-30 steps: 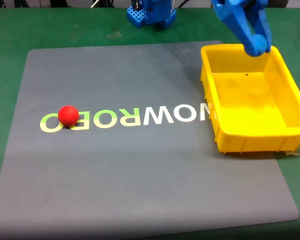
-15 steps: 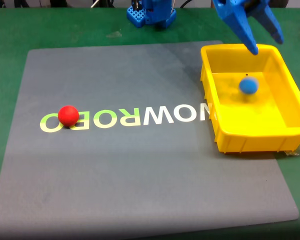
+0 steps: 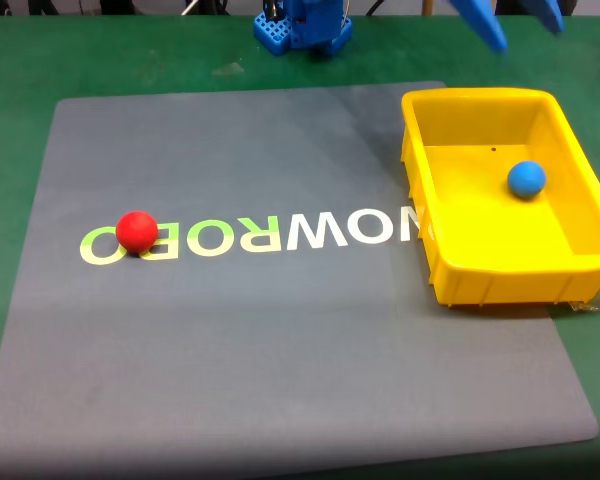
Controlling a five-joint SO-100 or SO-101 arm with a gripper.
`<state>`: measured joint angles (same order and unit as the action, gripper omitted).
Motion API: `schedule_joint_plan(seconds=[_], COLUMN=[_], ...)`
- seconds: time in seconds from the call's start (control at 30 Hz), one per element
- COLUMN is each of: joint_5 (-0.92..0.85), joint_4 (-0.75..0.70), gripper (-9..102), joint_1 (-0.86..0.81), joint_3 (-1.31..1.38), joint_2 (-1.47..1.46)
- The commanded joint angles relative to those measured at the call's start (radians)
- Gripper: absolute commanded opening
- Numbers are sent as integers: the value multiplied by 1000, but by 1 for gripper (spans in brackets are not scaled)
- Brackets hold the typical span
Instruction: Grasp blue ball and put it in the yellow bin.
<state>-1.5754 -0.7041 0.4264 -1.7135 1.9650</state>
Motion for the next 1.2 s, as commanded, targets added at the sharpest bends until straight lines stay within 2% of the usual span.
schedule_joint_plan(seconds=[0.0, 0.07, 0.2, 0.57, 0.97, 1.17], joint_5=[37, 46, 8, -156, -193, -160], joint_4=[-32, -63, -97, -146, -152, -245], gripper=[24, 19, 0, 0, 0, 0], joint_1=[-55, -83, -170, -383, -428, -426], joint_3=[-49, -133, -364, -1028, -1292, -1304], joint_2=[193, 299, 523, 1058, 1197, 1207])
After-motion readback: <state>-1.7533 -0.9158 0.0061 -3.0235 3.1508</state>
